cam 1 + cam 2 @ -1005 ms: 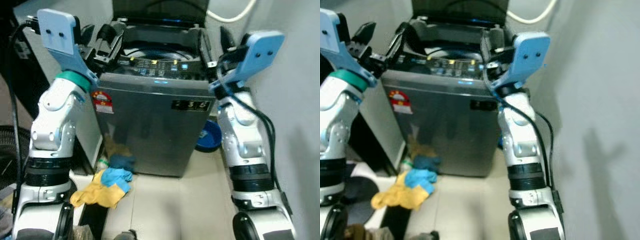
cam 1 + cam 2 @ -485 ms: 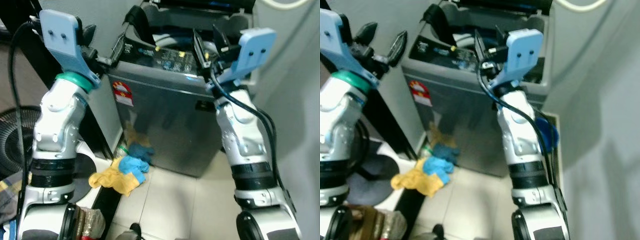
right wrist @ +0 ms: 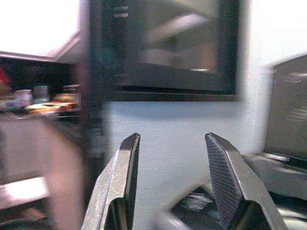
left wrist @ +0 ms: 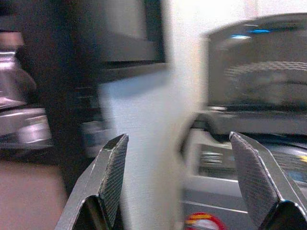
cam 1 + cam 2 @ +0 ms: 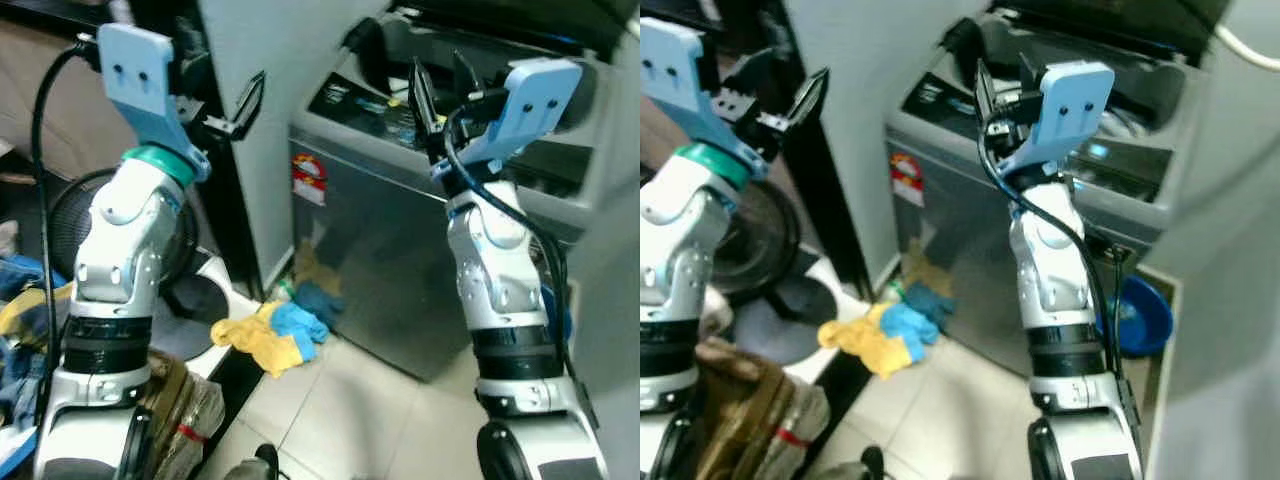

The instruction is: Clothes washing

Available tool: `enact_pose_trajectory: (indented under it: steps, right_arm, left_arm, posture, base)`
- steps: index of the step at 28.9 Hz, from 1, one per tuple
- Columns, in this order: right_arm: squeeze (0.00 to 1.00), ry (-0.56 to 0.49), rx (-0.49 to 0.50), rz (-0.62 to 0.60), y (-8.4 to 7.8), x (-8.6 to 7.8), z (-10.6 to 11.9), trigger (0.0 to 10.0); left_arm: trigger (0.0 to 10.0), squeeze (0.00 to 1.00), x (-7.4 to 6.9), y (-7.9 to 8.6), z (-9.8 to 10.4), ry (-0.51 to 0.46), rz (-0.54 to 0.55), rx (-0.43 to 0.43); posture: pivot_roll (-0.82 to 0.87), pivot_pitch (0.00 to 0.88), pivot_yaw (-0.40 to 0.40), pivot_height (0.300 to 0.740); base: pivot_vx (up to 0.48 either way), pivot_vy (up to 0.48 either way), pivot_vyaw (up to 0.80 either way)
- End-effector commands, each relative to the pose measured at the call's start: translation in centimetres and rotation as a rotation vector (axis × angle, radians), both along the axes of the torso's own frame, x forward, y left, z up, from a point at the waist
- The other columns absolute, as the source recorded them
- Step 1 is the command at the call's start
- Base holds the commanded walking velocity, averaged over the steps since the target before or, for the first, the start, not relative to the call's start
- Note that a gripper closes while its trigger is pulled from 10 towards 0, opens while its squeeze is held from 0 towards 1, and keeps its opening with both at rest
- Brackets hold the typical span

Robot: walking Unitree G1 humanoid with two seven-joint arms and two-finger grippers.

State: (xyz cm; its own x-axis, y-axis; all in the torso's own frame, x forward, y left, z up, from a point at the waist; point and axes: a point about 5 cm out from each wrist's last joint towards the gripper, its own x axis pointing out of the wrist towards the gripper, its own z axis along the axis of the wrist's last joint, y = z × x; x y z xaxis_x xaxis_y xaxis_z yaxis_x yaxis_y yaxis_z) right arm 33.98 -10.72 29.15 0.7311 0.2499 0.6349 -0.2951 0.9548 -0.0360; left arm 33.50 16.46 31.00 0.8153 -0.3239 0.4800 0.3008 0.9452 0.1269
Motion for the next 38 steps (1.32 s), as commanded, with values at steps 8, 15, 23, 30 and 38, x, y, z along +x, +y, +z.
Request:
enact_pose_trajectory:
  steps: [8,15,23,30,38]
  right_arm:
    - [0.0,0.013,0.003,-0.012,-0.38,0.04,-0.42,10.0]
    - [0.0,0.013,0.003,-0.007,-0.33,0.05,-0.42,10.0]
    - [0.0,0.011,0.003,-0.002,-0.2,0.04,-0.42,10.0]
    - [0.0,0.011,0.001,0.0,-0.17,0.03,-0.4,10.0]
    - [0.0,0.013,0.003,0.001,-0.17,0.01,-0.44,10.0]
  left_arm:
    - [10.0,0.0,0.02,-0.39,-0.37,0.017,-0.016,0.015]
    - [10.0,0.0,0.04,-0.43,-0.41,0.019,-0.019,0.016]
    - [10.0,0.0,-0.01,-0.46,-0.39,0.018,-0.023,0.012]
    - [10.0,0.0,0.0,-0.49,-0.36,0.018,-0.024,0.008]
    - [10.0,0.0,0.03,-0.47,-0.33,0.02,-0.016,0.014]
  posture:
    - [0.06,0.014,0.04,0.74]
    - [0.06,0.012,0.039,0.74]
    - [0.06,0.007,0.038,0.74]
    - [0.06,0.007,0.038,0.74]
    - [0.06,0.01,0.04,0.74]
  base:
    - [0.0,0.0,0.77]
    - [0.0,0.0,0.77]
    - [0.0,0.0,0.77]
    - [0.0,0.0,0.77]
    - [0.0,0.0,0.77]
